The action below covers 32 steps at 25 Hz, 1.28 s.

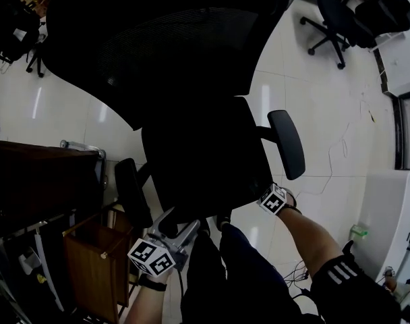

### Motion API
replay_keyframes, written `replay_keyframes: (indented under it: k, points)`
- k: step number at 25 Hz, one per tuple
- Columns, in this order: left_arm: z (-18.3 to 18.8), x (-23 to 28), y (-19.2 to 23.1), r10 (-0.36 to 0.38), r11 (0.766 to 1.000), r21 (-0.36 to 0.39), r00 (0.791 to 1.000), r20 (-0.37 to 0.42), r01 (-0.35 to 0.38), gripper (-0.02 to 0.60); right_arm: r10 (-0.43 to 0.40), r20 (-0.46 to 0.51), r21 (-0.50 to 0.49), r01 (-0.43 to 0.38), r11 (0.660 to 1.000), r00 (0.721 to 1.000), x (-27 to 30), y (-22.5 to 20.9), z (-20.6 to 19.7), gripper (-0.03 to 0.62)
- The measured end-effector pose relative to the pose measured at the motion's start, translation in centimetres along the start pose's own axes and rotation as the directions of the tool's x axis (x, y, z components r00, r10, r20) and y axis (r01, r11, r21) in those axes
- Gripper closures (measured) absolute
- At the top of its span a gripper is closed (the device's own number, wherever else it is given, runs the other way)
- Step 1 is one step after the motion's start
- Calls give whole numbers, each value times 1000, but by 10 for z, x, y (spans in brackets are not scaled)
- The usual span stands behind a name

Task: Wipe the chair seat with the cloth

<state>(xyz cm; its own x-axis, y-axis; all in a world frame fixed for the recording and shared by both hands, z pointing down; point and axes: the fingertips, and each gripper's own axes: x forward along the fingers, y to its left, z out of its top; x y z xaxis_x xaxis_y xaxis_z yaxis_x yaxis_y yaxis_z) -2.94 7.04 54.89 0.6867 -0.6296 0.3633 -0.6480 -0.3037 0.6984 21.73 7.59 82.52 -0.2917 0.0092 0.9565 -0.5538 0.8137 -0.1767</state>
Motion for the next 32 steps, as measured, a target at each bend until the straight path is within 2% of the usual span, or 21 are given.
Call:
replay_keyframes:
  k: [4, 6, 8, 10, 14, 19, 22, 26, 29, 32]
  points:
    - [1, 9, -10, -10, 1000, -5, 1000, -14, 10, 249, -9, -6, 54, 9, 999, 1000, -7, -3, 2, 565]
    - [10, 7, -17, -5, 1000, -4, 1000, -11, 5, 249, 7, 22, 95, -9, 995, 1000, -13, 2, 14, 565]
    - [20, 3, -23, 0, 1000, 1, 1000, 4, 0, 249, 27, 82, 137, -39, 990, 996, -28, 12, 36, 565]
    - [26, -3, -30, 6, 1000, 3, 1000, 18, -6, 249, 44, 186, 140, -71, 988, 982, -56, 23, 71, 565]
    - [42, -17, -47, 24, 1000, 13, 998, 53, -25, 249, 87, 381, 95, -132, 987, 921, -122, 51, 130, 565]
    - [57, -31, -72, 44, 999, 18, 994, 101, -46, 249, 111, 565, 140, -227, 964, 818, -210, 73, 181, 565]
    - [62, -42, -94, 39, 999, 27, 993, 113, -42, 249, 134, 620, 103, -250, 963, 773, -255, 94, 193, 565]
    - [65, -63, -121, 8, 998, 62, 991, 131, -16, 249, 164, 665, 8, -227, 974, 729, -303, 134, 200, 565]
    - [53, -87, -136, -19, 996, 84, 989, 146, 6, 249, 163, 712, 4, -236, 972, 683, -336, 166, 198, 565]
    - [36, -116, -158, -56, 992, 122, 985, 162, 36, 249, 138, 754, 1, -210, 978, 642, -365, 202, 186, 565]
